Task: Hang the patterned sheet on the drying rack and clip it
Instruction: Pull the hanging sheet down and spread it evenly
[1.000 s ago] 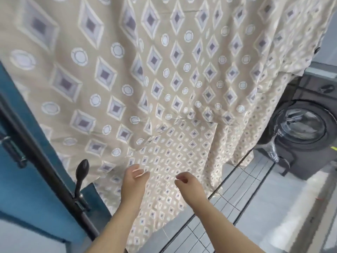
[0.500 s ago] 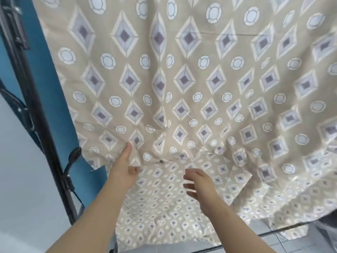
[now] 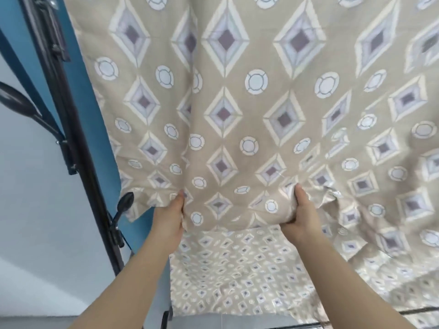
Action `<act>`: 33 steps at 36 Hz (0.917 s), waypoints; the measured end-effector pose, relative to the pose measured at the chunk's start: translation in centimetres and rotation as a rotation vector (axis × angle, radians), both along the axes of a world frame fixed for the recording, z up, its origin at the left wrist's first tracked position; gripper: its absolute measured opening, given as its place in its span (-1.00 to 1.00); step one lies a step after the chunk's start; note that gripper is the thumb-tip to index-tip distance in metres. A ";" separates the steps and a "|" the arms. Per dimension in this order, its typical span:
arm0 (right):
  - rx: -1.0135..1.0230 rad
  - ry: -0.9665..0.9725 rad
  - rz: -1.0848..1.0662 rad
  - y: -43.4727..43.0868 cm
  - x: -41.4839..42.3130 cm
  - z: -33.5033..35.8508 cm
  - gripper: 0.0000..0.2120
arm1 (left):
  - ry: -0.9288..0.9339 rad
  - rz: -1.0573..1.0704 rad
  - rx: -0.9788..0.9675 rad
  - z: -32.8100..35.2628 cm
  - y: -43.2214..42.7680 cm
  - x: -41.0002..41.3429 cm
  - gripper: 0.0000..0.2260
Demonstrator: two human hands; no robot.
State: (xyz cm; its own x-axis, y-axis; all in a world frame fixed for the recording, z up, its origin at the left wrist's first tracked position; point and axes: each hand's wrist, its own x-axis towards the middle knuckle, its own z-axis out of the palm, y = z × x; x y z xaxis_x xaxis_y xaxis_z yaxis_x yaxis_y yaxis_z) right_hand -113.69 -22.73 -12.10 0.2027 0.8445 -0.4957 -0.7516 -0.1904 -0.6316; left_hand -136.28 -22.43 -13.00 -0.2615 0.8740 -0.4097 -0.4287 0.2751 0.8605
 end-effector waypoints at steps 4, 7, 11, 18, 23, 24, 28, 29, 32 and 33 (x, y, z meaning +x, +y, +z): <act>-0.064 -0.162 -0.068 0.1 0.5 -1.9 -0.60 | 0.073 -0.012 0.014 -0.6 0.9 0.6 -0.81; -0.089 -0.284 -0.092 0.1 0.7 -3.2 -0.56 | 0.136 -0.021 -0.009 -1.7 1.7 0.5 -0.78; -0.115 -0.376 -0.058 0.4 0.9 -5.3 -0.48 | 0.216 0.050 -0.004 -3.7 2.5 0.4 -0.89; -0.155 -0.464 0.041 2.1 1.7 -8.1 -0.49 | 0.273 0.145 -0.079 -6.2 3.7 0.6 -0.86; -0.169 -0.539 0.150 3.2 2.7 -8.4 -0.73 | 0.331 0.229 -0.138 -7.4 4.0 1.7 -0.76; -0.178 -0.546 0.162 3.3 2.9 -8.5 -0.76 | 0.332 0.250 -0.140 -7.5 3.9 2.0 -0.73; -0.155 -0.527 0.183 3.7 3.5 -9.0 -0.64 | 0.328 0.251 -0.184 -7.9 3.3 2.9 -0.75; -0.146 -0.534 0.185 3.7 3.7 -9.2 -0.66 | 0.328 0.252 -0.199 -8.0 3.2 3.1 -0.73; -0.142 -0.527 0.211 3.9 4.1 -9.9 -0.88 | 0.338 0.265 -0.207 -8.8 3.4 3.2 -0.74; -0.148 -0.526 0.223 3.9 4.2 -10.0 -0.87 | 0.343 0.271 -0.199 -8.9 3.5 3.3 -0.77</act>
State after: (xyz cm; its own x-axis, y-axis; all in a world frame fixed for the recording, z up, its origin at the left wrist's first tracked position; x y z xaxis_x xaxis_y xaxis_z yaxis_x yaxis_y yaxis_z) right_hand -109.46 -18.85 -22.07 0.2784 0.8246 -0.4924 -0.2765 -0.4221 -0.8633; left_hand -132.95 -18.95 -21.93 -0.6181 0.6693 -0.4123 -0.2085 0.3661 0.9069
